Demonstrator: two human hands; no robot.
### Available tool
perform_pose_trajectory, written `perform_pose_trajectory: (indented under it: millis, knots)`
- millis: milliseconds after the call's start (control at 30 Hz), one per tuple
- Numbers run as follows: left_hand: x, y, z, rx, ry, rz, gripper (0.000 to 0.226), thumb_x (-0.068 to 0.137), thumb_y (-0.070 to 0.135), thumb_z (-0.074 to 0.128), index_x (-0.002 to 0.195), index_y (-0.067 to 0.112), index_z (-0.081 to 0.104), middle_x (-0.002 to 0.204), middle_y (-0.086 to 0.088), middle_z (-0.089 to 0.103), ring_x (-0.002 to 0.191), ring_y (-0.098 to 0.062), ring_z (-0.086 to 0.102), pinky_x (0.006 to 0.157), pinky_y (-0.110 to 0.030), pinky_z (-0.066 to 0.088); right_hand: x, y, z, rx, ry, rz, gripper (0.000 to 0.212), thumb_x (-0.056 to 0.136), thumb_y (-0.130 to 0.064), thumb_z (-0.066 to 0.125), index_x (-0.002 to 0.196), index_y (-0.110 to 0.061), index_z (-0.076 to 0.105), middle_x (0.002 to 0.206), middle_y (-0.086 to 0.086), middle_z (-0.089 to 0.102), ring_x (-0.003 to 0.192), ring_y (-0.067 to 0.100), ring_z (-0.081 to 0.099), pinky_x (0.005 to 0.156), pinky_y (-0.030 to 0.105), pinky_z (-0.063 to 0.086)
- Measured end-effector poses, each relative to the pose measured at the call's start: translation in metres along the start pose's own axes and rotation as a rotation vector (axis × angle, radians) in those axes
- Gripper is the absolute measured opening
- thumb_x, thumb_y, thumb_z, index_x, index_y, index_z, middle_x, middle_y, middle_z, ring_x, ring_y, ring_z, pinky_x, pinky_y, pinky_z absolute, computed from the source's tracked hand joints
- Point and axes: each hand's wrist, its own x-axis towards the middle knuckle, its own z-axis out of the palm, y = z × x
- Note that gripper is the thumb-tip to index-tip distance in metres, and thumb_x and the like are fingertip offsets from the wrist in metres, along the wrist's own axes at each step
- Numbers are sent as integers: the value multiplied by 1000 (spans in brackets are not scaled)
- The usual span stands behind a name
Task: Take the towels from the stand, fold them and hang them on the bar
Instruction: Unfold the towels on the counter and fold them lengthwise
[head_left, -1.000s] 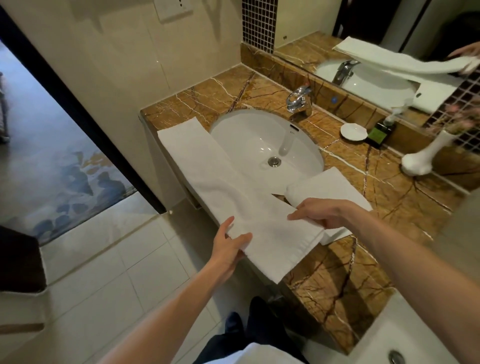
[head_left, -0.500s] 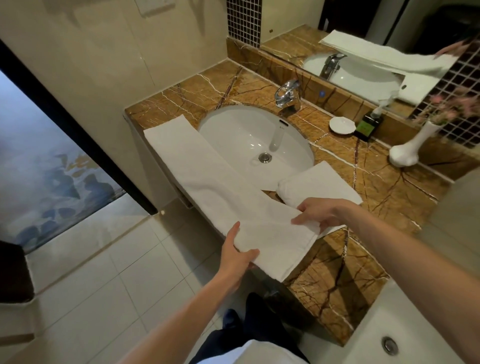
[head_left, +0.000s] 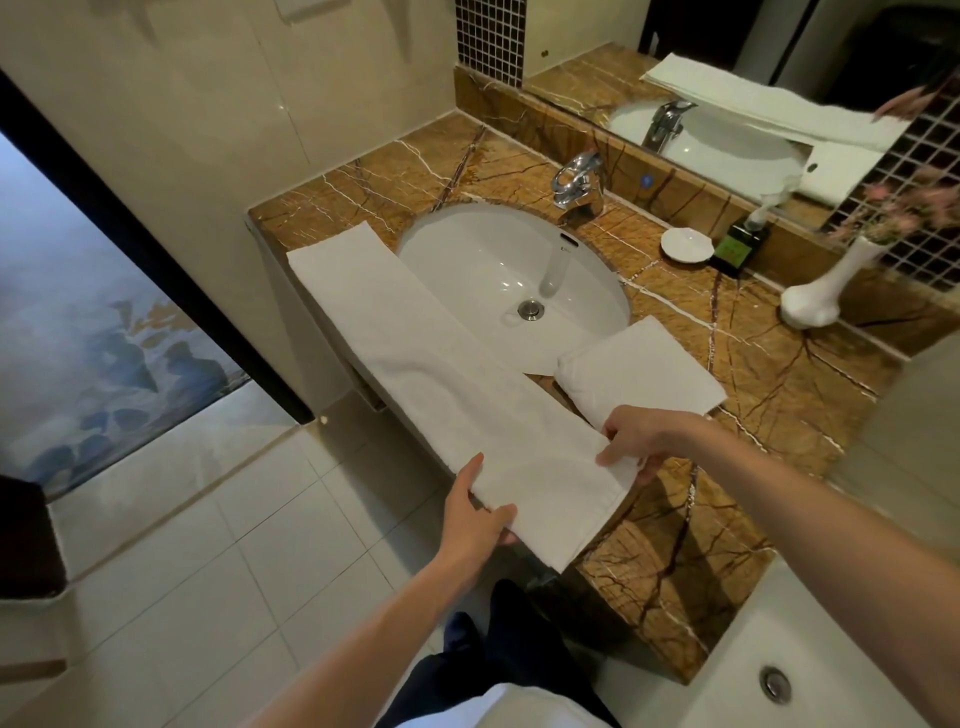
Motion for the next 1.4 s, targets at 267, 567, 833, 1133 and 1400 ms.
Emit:
perform_pose_trajectory:
  millis: [267, 567, 833, 1133, 1400]
  knots:
    - [6, -6, -2, 135, 52, -19, 70, 85, -11, 55, 142, 23, 35, 121, 3, 46, 95, -14, 56, 70, -29, 58, -1, 13, -2, 80, 47, 8, 19, 86, -12, 69, 73, -6, 56, 68, 8, 56, 53, 18, 64, 46, 21, 50]
    - [20, 21, 27, 650, 305, 149, 60, 78, 21, 69, 132, 31, 45, 150, -3, 12, 135, -27, 18, 113, -42, 16, -5, 22, 8, 18, 119, -90, 37, 77, -23, 77, 55, -17, 49, 52, 1, 53, 46, 11, 57, 50, 24, 38]
    - [40, 42, 55, 972, -188, 615, 40, 90, 29, 62, 128, 28, 52, 116, 4, 58, 88, -5, 55, 84, -25, 50, -19, 30, 20, 97, 174, -190, 43, 78, -21, 75, 50, -19, 43, 46, -7, 41, 46, 12, 38, 48, 22, 32]
    - [53, 59, 95, 1288, -558, 792, 25, 93, 35, 57, 108, 16, 64, 104, -1, 66, 88, -16, 61, 70, -24, 41, -29, 56, 28, 374, 186, -242, 14, 84, -11, 70, 70, -10, 71, 55, -3, 62, 51, 7, 57, 49, 18, 45]
    - [61, 56, 90, 1227, -577, 730, 17, 92, 31, 59, 95, 15, 65, 90, 1, 67, 80, -13, 57, 71, -29, 45, -25, 65, 32, 587, 134, -196, 13, 89, -6, 64, 79, -5, 73, 72, 12, 70, 62, 16, 63, 59, 28, 55]
